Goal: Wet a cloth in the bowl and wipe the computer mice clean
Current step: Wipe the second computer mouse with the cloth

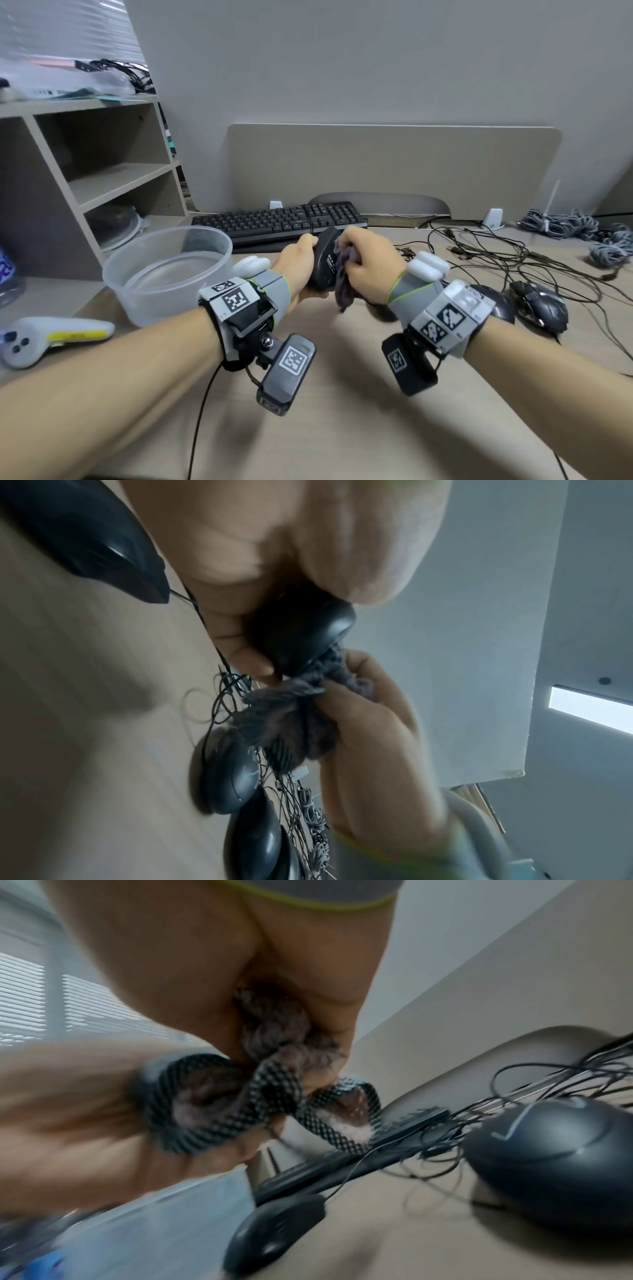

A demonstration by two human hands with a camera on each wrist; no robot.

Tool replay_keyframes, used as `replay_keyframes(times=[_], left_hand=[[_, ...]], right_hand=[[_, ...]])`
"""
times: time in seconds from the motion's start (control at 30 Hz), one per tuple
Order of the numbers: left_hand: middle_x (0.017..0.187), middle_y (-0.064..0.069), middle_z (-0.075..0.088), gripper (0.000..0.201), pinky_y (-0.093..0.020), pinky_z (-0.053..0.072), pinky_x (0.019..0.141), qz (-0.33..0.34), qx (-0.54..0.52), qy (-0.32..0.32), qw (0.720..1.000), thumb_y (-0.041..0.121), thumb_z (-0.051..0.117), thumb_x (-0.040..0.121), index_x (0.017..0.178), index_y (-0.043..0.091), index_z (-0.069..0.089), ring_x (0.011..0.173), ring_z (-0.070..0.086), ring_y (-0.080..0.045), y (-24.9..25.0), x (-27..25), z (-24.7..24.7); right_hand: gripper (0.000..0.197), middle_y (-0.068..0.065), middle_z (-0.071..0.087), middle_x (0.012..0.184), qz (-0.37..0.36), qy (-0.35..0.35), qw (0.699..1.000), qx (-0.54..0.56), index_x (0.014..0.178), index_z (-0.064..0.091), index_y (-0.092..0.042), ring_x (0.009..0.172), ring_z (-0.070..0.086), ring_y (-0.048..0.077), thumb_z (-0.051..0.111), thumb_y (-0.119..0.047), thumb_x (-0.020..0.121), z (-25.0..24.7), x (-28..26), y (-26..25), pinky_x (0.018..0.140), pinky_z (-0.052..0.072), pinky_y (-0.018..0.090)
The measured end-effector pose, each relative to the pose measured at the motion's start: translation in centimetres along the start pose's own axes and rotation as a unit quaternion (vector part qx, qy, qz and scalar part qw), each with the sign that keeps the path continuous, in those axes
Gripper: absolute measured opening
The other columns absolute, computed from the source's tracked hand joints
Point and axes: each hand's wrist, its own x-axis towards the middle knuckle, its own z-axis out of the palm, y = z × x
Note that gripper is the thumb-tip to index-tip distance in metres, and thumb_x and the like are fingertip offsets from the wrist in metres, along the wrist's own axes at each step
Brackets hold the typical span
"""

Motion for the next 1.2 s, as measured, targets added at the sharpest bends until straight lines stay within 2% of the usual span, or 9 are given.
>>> replay_keyframes(times=[0.1, 0.2, 0.37, 0.53, 0.67, 0.77, 0.83, 1.0, 1.2], left_hand=[[0.068, -0.012, 0.057, 0.03, -0.032, 0.05, 0.054, -0.007, -0.027, 0.016, 1.0, 0.023, 0.038, 0.098, 0.076, 0.012, 0.056, 0.061, 0.056, -0.024, -0.2, 0.0, -0.1], [0.077, -0.017, 0.062, 0.032, -0.039, 0.054, 0.056, -0.013, -0.013, 0.001, 1.0, 0.027, 0.038, 0.098, 0.082, 0.01, 0.06, 0.068, 0.06, -0.03, -0.8, 0.0, 0.0], [0.07, -0.013, 0.059, 0.032, -0.028, 0.048, 0.048, -0.013, -0.013, 0.003, 1.0, 0.025, 0.037, 0.098, 0.079, 0.011, 0.057, 0.061, 0.056, -0.025, -0.6, -0.4, -0.3], [0.074, -0.018, 0.061, 0.033, -0.028, 0.046, 0.044, -0.005, 0.017, -0.012, 1.0, 0.028, 0.036, 0.098, 0.091, 0.006, 0.06, 0.058, 0.057, -0.028, -0.5, -0.5, -0.1], [0.084, -0.019, 0.062, 0.034, -0.035, 0.056, 0.056, -0.02, 0.018, -0.02, 0.999, 0.026, 0.032, 0.098, 0.084, 0.011, 0.059, 0.072, 0.061, -0.029, -1.4, -0.3, -0.1], [0.077, -0.021, 0.064, 0.036, -0.028, 0.047, 0.047, -0.015, 0.049, -0.041, 0.998, 0.027, 0.03, 0.098, 0.096, 0.006, 0.059, 0.06, 0.061, -0.031, -1.8, -0.5, -0.2], [0.071, -0.018, 0.063, 0.035, -0.027, 0.045, 0.045, -0.003, 0.045, -0.026, 0.999, 0.028, 0.033, 0.099, 0.09, 0.008, 0.06, 0.054, 0.06, -0.029, -1.2, -0.6, -0.5], [0.066, -0.01, 0.058, 0.034, -0.027, 0.047, 0.052, -0.013, 0.004, -0.016, 1.0, 0.027, 0.036, 0.098, 0.074, 0.014, 0.057, 0.057, 0.055, -0.023, -0.8, -0.3, -0.8], [0.076, -0.027, 0.064, 0.039, -0.03, 0.043, 0.048, 0.014, 0.043, -0.034, 0.998, 0.028, 0.035, 0.097, 0.096, 0.0, 0.062, 0.052, 0.06, -0.031, -0.4, -0.5, -0.9]], right_hand=[[0.022, 0.006, 0.059, 0.082, -0.073, -0.042, 0.996, -0.011, 0.082, 0.054, -0.014, 0.076, 0.051, 0.024, 0.043, -0.005, 0.064, 0.9, -1.3, -1.1, 0.065, 0.04, 0.031], [0.025, 0.001, 0.054, 0.075, -0.02, -0.011, 1.0, 0.006, 0.083, 0.056, -0.013, 0.074, 0.048, 0.023, 0.045, 0.001, 0.066, 0.1, -0.5, -0.1, 0.067, 0.041, 0.031], [0.021, 0.003, 0.058, 0.081, -0.068, -0.051, 0.996, -0.008, 0.08, 0.05, -0.02, 0.075, 0.05, 0.023, 0.041, -0.008, 0.065, 1.0, -1.6, -0.6, 0.065, 0.041, 0.031], [0.024, -0.001, 0.05, 0.076, 0.01, -0.013, 1.0, -0.015, 0.081, 0.049, -0.019, 0.074, 0.046, 0.023, 0.044, 0.0, 0.068, -0.2, -0.3, 0.8, 0.064, 0.033, 0.028], [0.021, -0.001, 0.059, 0.08, -0.064, -0.034, 0.997, 0.028, 0.08, 0.055, -0.014, 0.073, 0.051, 0.019, 0.045, 0.0, 0.069, 0.1, -1.2, -1.3, 0.064, 0.038, 0.028], [0.025, 0.002, 0.061, 0.08, 0.009, 0.031, 0.999, 0.043, 0.08, 0.052, -0.019, 0.075, 0.053, 0.024, 0.045, 0.004, 0.072, -1.1, 0.9, -0.3, 0.062, 0.034, 0.028], [0.021, 0.003, 0.055, 0.077, 0.043, 0.014, 0.999, 0.006, 0.082, 0.049, -0.018, 0.074, 0.048, 0.025, 0.044, 0.0, 0.073, -0.9, 0.5, 0.5, 0.06, 0.027, 0.028], [0.017, -0.001, 0.056, 0.08, -0.044, -0.031, 0.998, 0.022, 0.084, 0.056, -0.014, 0.074, 0.048, 0.019, 0.046, -0.008, 0.072, 0.1, -1.4, -1.6, 0.064, 0.034, 0.027], [0.023, 0.012, 0.066, 0.1, 0.062, 0.045, 0.997, -0.02, 0.098, 0.061, -0.012, 0.096, 0.057, 0.03, 0.047, -0.006, 0.081, -1.5, 1.5, 0.9, 0.075, 0.035, 0.029]])
